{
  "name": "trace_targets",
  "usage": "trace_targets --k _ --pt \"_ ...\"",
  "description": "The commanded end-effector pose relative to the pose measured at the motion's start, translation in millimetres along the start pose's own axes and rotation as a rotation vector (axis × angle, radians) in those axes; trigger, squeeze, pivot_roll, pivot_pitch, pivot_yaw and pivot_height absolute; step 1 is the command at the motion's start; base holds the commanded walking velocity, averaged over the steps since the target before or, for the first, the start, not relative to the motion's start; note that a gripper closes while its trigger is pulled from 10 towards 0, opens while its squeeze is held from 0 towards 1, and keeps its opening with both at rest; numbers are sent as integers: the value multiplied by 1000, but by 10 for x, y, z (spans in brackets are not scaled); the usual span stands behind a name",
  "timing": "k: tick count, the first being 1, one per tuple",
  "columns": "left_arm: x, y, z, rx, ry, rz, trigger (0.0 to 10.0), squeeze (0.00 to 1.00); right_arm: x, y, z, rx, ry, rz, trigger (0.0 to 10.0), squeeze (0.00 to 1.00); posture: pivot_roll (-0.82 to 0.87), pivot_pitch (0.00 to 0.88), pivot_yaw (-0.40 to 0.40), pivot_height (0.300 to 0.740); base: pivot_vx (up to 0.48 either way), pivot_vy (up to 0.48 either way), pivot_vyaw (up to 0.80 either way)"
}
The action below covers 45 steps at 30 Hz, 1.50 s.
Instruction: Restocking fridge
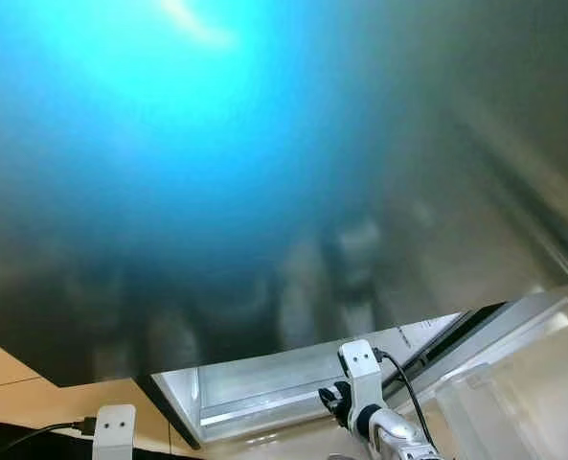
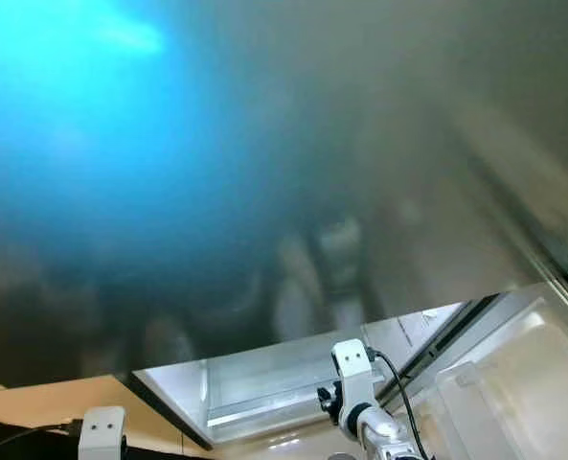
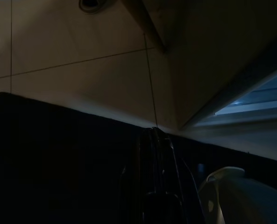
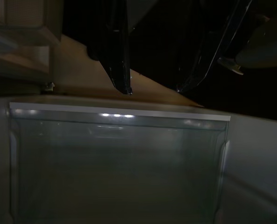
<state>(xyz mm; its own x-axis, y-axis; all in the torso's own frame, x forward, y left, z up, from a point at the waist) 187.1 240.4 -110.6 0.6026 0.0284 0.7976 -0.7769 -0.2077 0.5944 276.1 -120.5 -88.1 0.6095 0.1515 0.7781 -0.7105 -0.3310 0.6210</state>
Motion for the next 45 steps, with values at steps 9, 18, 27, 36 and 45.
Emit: trace_targets --k 9,18,27,36,45 --pt "-81 41 22 -26 -20 -19 10000 0 -94 20 23 -31 -42 -23 10000 0 -82 118 -52 731 0 0 0" --pt "-70 46 44 -33 5 -7 10000 0 -135 23 46 -49 -43 -51 10000 0 -77 119 -51 731 0 0 0" --pt "-65 46 80 -49 14 -3 10000 0 -162 31 21 -42 -25 -51 10000 0 -82 121 -46 731 0 0 0" --pt "-63 42 98 -64 11 -5 10000 0 -168 36 35 -49 -26 -50 10000 0 -92 117 -39 731 0 0 0" --pt "-44 36 134 -77 11 3 10000 0 -171 46 61 -55 -20 -51 10000 0 -100 109 -38 731 -112 0 0"
Point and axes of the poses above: a point about 5 cm out from each wrist's last joint towards the gripper, its own y axis pointing back from the gripper into the wrist, its own x axis along the axis of the wrist's last joint, z = x × y, the point moved 6 cm from there along -y, pointing out of the wrist towards the gripper, and after that the axes turned 3 degrees about y, right-handed, at the moved point
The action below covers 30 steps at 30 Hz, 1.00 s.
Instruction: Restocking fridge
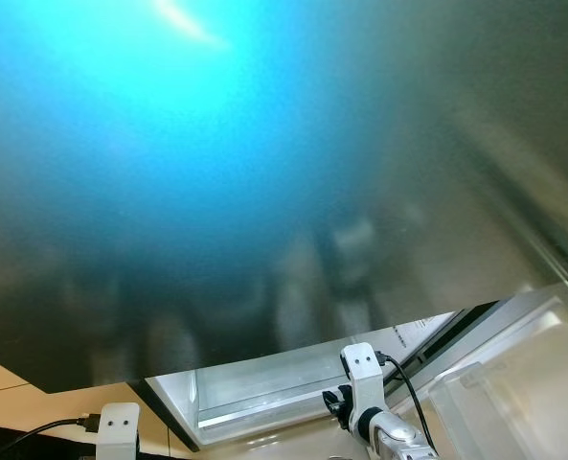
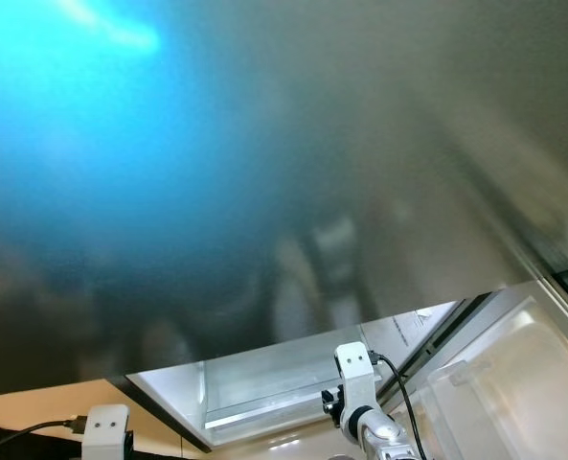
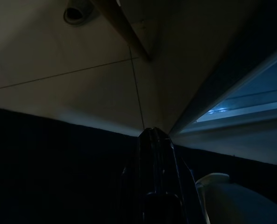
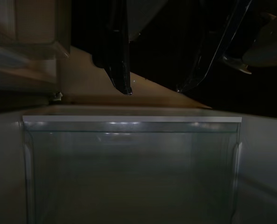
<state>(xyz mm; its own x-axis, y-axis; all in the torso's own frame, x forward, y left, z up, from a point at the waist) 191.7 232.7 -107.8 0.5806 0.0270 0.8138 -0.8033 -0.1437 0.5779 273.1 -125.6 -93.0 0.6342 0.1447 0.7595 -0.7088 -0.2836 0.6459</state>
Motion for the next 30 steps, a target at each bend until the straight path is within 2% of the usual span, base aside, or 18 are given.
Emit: trace_targets --k 1,30 --pt "-92 38 56 -11 8 -24 10000 0 -108 34 23 -9 -3 -23 10000 0 -100 109 -38 731 -259 0 0" --pt "-76 29 81 -19 10 -19 10000 0 -108 32 30 -10 18 -31 10000 0 -104 104 -43 731 -330 0 0"
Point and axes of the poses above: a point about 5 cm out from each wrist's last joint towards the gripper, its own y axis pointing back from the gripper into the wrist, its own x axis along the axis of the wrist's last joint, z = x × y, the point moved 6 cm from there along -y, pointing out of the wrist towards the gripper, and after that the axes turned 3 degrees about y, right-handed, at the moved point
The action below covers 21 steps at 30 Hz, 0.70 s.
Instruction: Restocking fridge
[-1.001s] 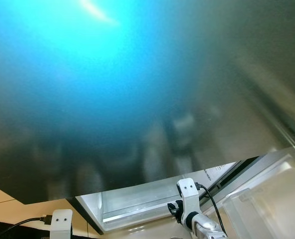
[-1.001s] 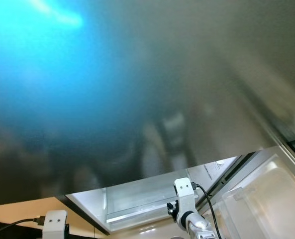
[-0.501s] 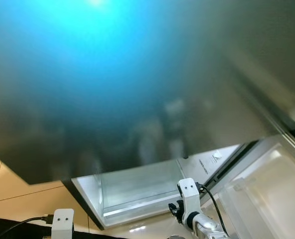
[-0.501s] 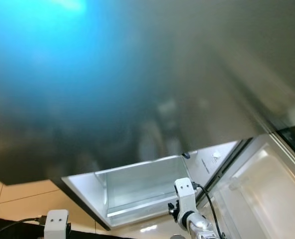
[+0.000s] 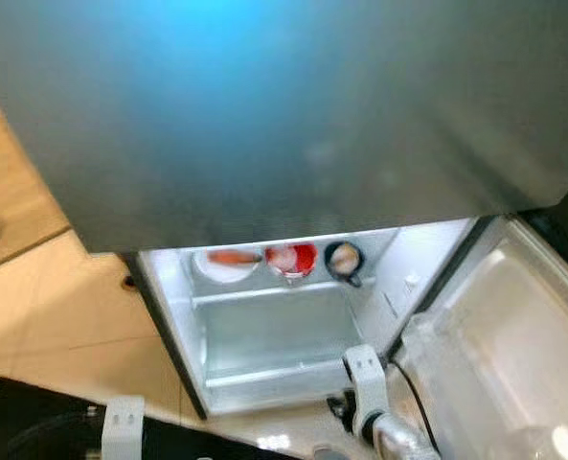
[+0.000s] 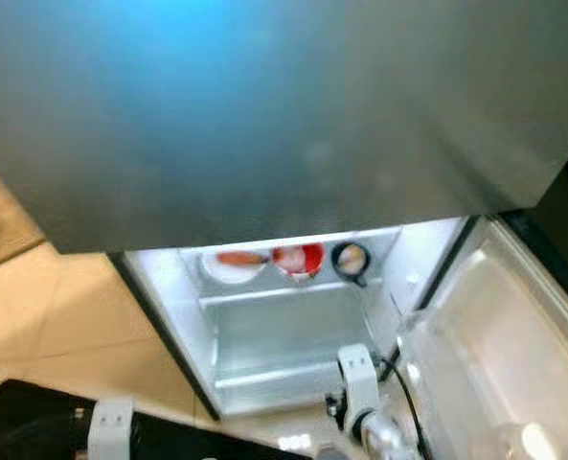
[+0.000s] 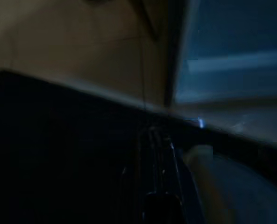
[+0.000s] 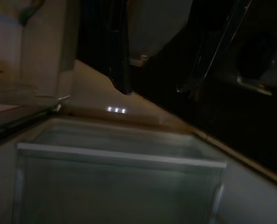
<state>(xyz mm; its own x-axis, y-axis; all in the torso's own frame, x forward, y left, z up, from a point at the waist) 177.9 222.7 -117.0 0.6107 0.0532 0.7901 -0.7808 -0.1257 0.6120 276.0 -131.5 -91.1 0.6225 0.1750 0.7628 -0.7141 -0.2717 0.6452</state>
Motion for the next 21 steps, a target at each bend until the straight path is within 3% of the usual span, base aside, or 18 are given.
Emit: trace_targets --k 1,21 --pt "84 -39 -5 -3 -11 22 10000 0 -131 25 -37 4 -14 -33 10000 0 -104 104 -43 731 -341 0 0" --pt "43 -17 1 0 -8 15 10000 0 -138 25 -37 7 -10 -39 10000 0 -104 108 -47 731 -328 0 0"
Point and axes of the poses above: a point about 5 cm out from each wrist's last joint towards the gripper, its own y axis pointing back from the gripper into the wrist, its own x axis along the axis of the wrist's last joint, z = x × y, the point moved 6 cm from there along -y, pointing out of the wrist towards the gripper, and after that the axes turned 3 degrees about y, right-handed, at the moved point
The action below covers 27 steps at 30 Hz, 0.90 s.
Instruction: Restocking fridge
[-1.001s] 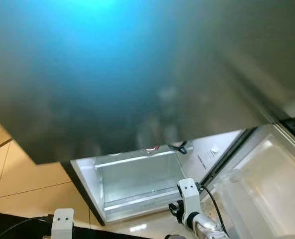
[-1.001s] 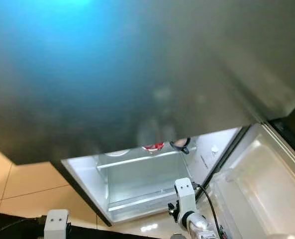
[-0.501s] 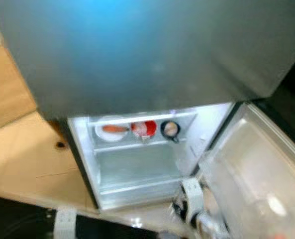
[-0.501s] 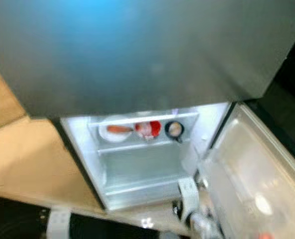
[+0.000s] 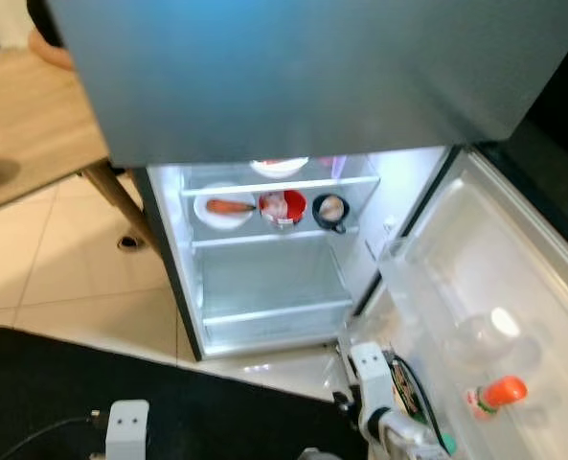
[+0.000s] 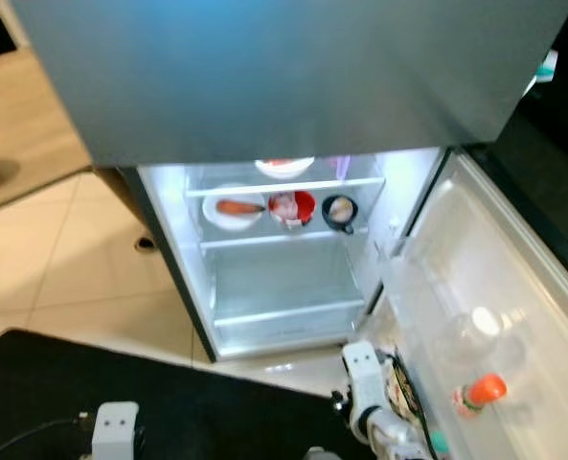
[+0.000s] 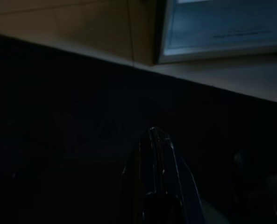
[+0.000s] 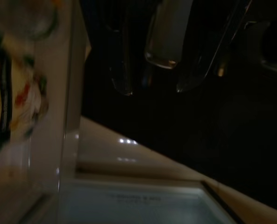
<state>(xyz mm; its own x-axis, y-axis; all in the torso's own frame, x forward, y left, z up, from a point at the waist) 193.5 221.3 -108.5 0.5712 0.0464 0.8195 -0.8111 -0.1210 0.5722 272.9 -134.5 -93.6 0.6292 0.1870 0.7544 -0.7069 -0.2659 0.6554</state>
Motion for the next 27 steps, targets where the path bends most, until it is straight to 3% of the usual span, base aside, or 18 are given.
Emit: trace_targets --k 1,19,25,27 --pt "-114 55 -30 6 -9 -36 10000 0 -103 11 -63 13 -16 -29 10000 0 -105 110 -46 731 0 0 0" --pt "-26 -20 42 -20 -21 -28 10000 0 -108 10 -77 19 -31 -29 10000 0 -98 118 -49 731 0 0 0" --pt "8 -32 62 -23 -30 -15 10000 0 -113 10 -91 25 -33 -30 10000 0 -96 121 -50 731 0 0 -800" --pt "108 -68 94 -31 -23 22 10000 0 -128 15 -74 14 -46 -34 10000 0 -94 123 -51 731 0 0 -800"
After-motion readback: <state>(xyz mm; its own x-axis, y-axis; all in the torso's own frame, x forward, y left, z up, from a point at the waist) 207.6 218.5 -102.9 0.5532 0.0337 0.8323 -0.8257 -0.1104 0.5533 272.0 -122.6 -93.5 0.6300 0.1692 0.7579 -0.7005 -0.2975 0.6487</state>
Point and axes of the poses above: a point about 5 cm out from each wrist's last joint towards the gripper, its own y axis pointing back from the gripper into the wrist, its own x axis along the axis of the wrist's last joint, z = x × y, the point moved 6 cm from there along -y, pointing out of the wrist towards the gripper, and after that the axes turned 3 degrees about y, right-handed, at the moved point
